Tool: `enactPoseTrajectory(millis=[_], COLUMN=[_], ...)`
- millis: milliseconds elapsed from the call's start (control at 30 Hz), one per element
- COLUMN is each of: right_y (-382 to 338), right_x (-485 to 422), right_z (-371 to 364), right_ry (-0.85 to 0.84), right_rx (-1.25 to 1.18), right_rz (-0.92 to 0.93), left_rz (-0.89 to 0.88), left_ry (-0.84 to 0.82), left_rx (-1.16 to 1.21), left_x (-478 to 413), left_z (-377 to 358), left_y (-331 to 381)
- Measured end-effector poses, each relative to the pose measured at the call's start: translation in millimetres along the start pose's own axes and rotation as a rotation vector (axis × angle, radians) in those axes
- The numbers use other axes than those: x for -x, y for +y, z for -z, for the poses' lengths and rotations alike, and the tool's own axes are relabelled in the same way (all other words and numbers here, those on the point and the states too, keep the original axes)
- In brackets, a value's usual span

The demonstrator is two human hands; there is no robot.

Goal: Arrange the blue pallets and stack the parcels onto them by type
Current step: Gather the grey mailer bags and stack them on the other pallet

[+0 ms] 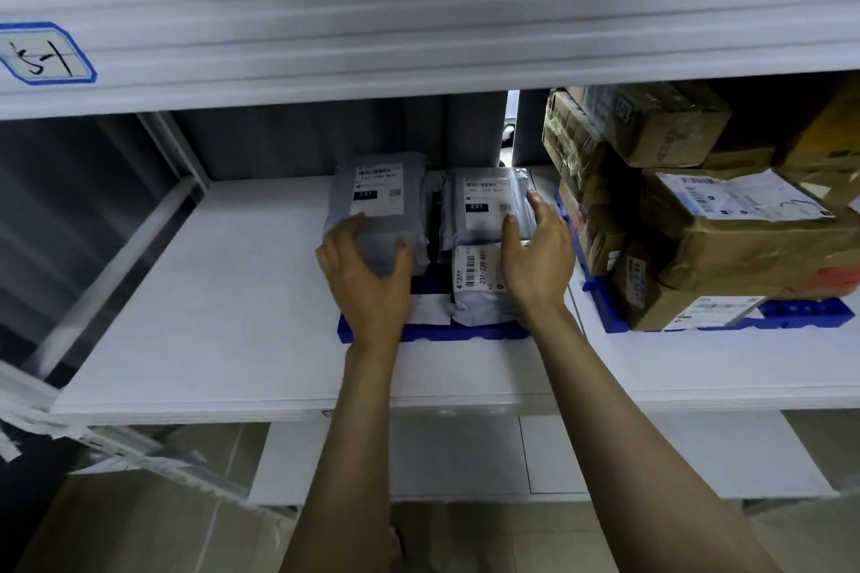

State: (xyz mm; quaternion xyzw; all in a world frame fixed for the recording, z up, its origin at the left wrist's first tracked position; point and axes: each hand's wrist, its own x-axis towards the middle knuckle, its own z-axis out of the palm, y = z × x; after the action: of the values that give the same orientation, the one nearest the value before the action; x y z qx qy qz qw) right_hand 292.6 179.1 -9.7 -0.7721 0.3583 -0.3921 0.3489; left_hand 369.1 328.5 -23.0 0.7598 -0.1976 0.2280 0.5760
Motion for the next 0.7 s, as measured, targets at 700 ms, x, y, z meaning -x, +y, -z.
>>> enactPoseTrajectory(millis=[700], right_y=[28.0], right_x=[-85.8], right_z=[-29.0], right_ry=[-0.581], right_rx=[0.189], right_rz=[-0.316], left_rz=[0.580], left_ry=[-0.570], left_rx=[0.171], left_x=[-85.7], left_z=[-19.9], left_y=[-57.4])
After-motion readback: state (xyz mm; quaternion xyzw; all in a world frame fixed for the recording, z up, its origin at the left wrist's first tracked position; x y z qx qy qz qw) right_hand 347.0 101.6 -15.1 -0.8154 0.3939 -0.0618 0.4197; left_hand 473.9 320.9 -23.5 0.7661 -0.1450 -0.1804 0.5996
